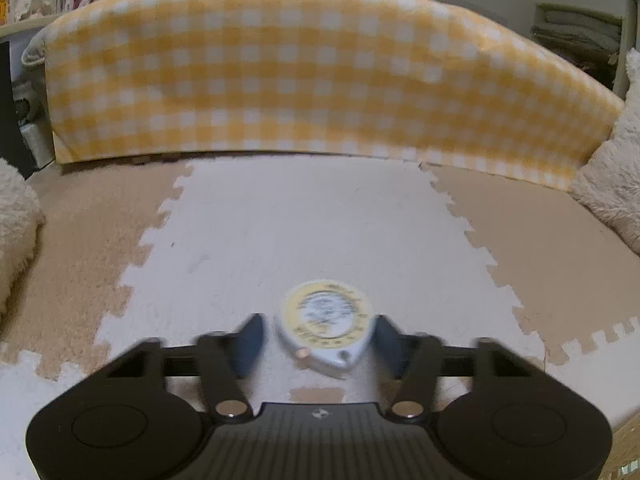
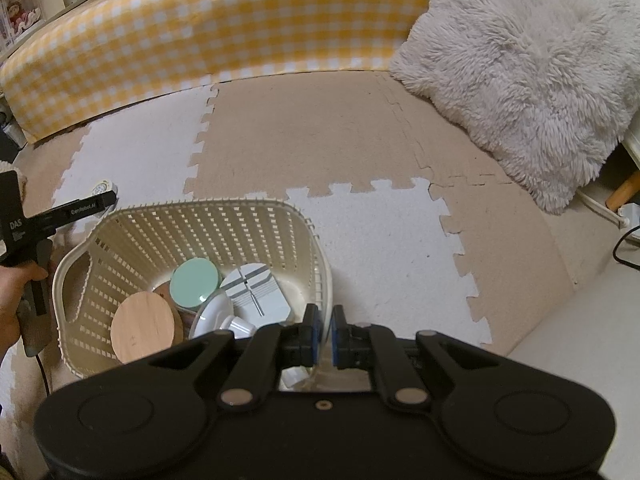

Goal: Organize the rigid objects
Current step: 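Close the left tool on the white-and-yellow tape measure, then carry the white-and-yellow tape measure into the basket and open the left tool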

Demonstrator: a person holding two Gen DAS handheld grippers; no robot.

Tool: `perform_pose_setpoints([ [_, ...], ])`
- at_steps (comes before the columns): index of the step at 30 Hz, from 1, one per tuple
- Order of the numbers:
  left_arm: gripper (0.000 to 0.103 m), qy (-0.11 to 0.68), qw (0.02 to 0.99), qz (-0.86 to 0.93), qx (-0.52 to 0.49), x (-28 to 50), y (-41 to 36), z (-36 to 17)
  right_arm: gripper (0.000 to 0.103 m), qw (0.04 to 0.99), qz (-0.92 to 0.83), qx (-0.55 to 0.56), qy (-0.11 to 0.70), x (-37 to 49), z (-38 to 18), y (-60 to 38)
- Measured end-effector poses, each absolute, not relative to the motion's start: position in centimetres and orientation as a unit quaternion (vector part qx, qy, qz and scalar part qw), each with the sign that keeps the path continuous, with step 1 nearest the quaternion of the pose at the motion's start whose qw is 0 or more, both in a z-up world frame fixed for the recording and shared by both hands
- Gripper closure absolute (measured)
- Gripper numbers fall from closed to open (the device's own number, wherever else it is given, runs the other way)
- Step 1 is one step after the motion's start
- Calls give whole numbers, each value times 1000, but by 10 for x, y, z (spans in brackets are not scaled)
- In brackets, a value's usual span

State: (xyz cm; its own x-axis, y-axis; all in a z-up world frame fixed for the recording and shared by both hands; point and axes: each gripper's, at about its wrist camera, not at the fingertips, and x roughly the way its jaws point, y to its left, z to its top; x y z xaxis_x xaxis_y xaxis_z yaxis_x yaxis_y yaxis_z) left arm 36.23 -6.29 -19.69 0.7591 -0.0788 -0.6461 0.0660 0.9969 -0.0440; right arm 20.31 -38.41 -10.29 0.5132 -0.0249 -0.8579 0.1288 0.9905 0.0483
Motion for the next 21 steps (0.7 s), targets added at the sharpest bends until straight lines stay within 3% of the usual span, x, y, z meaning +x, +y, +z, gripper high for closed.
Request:
perform_pose_setpoints([
  [13, 50, 337, 939, -55, -28, 354, -64, -190, 96, 868, -45, 47, 492, 202, -102, -384],
  [21, 50, 298, 949, -86, -54, 340, -81, -143, 96, 868, -47, 50, 492, 202, -102, -384],
])
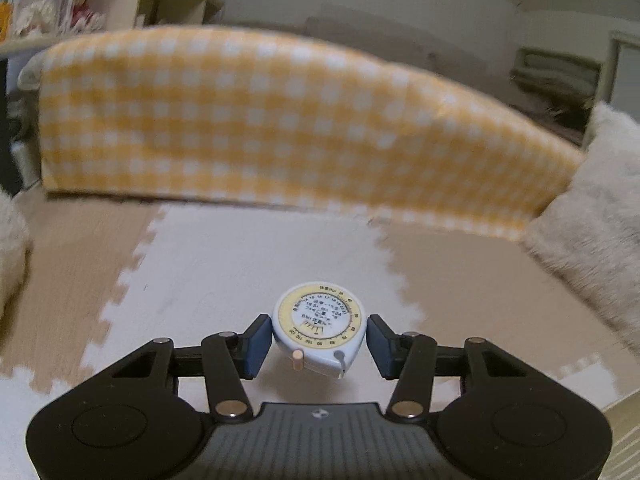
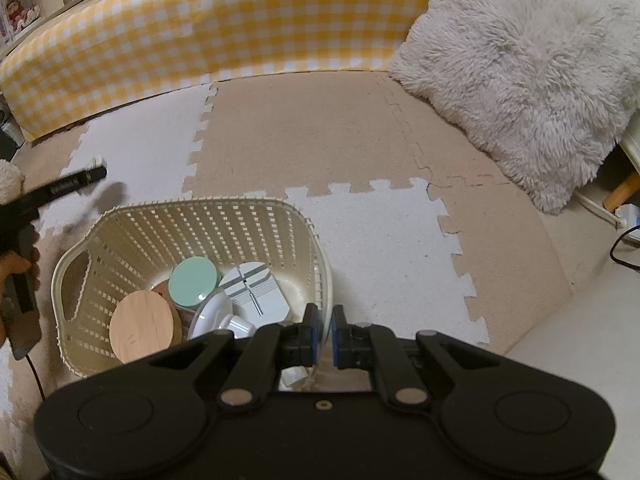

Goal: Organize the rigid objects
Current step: 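Carry the white-and-yellow tape measure into the basket and open the left tool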

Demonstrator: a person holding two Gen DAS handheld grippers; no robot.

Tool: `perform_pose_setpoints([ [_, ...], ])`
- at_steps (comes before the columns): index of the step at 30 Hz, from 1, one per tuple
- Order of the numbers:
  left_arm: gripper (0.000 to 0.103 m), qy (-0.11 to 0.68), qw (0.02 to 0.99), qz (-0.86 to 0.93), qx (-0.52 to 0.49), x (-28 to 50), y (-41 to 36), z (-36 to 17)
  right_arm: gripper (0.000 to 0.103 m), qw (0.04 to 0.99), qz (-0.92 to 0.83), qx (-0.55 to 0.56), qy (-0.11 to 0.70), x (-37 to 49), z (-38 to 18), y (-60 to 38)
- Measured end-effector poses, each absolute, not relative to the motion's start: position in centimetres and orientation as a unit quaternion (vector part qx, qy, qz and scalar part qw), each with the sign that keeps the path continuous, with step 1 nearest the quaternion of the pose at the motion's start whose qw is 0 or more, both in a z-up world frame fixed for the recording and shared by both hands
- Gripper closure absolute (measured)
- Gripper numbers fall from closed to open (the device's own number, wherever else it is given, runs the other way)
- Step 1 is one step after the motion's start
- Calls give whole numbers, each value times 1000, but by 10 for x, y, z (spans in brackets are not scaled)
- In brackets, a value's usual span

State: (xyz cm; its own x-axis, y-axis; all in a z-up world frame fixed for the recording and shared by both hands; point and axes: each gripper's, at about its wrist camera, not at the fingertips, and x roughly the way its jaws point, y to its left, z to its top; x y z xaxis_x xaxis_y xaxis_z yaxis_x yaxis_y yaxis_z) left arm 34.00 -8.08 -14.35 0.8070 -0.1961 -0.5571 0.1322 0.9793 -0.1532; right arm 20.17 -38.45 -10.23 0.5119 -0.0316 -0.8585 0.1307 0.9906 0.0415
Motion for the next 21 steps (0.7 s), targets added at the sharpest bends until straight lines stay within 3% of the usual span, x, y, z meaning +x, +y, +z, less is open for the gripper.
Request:
perform_pose_setpoints([
  [12, 50, 271, 941, -205, -10, 294, -150, -71, 97, 867, -48, 65, 492, 202, -103, -387],
  [21, 50, 297, 908, -293, 33, 255, -202, -66, 97, 866, -47, 72, 492, 201, -104, -389],
])
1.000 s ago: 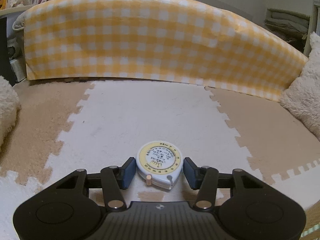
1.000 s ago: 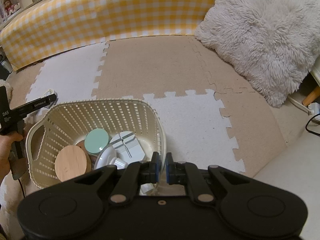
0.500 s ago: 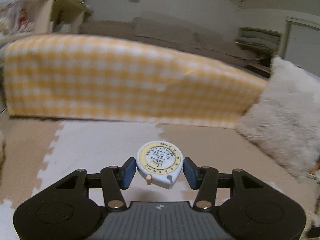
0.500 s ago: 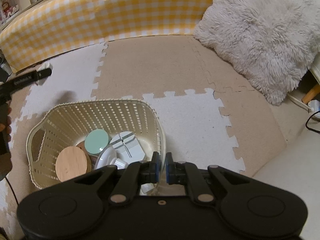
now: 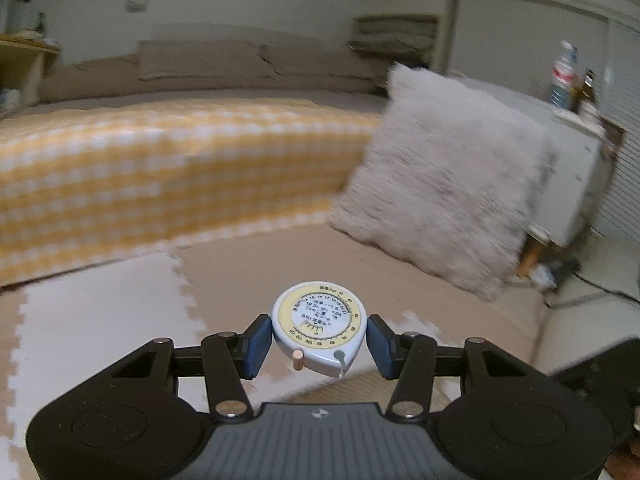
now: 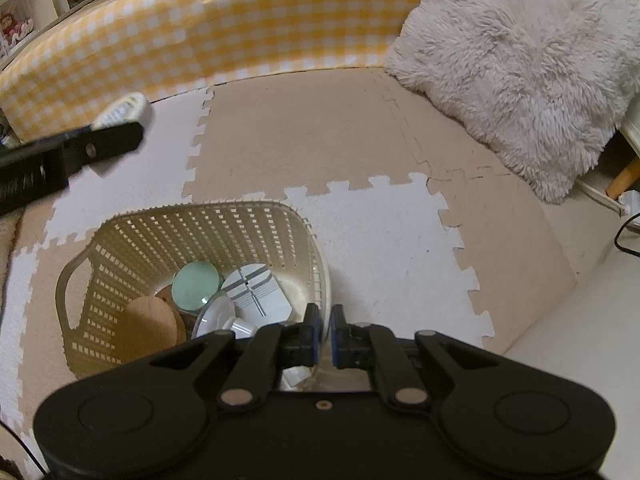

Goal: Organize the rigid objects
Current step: 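Carry the white-and-yellow tape measure into the basket and open the left tool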

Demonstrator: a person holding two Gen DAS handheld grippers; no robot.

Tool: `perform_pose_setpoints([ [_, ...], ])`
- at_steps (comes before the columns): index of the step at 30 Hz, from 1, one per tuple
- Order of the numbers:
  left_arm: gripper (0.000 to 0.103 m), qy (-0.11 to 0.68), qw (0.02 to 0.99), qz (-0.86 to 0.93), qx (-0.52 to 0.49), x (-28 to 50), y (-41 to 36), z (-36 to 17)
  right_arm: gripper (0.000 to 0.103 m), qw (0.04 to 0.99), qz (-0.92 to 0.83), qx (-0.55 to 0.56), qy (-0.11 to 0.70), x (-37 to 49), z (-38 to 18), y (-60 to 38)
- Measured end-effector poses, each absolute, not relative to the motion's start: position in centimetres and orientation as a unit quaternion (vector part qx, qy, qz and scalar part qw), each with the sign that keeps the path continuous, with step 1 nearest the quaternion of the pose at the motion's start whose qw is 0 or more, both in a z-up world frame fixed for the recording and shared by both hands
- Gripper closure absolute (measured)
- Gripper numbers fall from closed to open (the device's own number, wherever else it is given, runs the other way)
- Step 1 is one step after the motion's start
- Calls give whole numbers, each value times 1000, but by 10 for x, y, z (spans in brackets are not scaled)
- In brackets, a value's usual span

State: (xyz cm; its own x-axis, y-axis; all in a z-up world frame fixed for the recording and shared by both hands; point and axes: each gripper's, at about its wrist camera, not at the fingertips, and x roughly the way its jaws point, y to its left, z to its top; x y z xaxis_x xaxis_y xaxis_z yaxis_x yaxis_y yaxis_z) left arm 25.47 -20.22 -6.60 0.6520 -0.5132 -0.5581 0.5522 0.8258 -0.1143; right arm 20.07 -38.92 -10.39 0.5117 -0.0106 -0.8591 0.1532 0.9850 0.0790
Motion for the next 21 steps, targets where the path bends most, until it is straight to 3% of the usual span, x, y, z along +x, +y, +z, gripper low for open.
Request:
perform_pose_setpoints([
  [21, 50, 402, 849, -340, 52, 244, -234, -128, 97, 866, -46, 72, 492, 199, -103, -387],
])
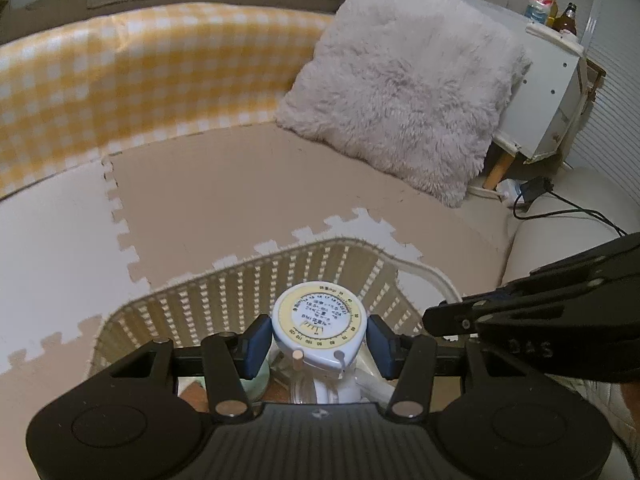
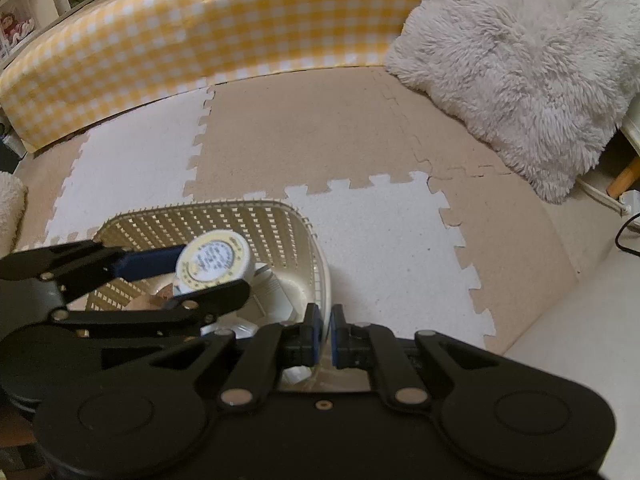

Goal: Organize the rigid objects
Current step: 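Carry the white-and-yellow tape measure into the basket and open the left tool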

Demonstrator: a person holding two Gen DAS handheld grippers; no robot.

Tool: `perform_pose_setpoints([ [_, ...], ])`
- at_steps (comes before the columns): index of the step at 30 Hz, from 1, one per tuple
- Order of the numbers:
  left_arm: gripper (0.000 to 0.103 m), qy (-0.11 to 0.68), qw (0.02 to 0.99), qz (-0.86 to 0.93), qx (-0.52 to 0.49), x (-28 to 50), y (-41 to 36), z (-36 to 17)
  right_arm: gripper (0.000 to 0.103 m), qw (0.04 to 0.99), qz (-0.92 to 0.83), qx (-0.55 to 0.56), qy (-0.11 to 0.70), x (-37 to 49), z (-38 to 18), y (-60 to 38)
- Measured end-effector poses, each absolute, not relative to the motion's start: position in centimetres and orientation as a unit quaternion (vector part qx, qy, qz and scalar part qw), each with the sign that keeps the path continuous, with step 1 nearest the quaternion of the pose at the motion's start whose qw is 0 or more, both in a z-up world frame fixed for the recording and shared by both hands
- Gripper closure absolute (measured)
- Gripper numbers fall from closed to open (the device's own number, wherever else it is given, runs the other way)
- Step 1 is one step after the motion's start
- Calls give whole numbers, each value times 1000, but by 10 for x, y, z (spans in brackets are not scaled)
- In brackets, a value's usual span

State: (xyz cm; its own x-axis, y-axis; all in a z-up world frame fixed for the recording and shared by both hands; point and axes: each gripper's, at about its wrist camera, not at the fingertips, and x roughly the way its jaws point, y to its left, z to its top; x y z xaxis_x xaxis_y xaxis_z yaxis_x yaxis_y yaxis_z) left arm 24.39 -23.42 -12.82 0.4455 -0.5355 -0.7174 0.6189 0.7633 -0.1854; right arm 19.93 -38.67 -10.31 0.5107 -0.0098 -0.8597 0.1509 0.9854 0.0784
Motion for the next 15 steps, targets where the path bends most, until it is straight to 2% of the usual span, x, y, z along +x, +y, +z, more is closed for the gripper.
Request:
perform_pose_setpoints([
  [13, 49, 405, 837, -357, 86, 245, -253, -147, 97, 866, -46, 71, 493, 200, -104, -387],
  [15, 40, 403, 838, -357, 86, 244, -253, -147, 97, 866, -46, 70, 493, 200, -104, -387],
])
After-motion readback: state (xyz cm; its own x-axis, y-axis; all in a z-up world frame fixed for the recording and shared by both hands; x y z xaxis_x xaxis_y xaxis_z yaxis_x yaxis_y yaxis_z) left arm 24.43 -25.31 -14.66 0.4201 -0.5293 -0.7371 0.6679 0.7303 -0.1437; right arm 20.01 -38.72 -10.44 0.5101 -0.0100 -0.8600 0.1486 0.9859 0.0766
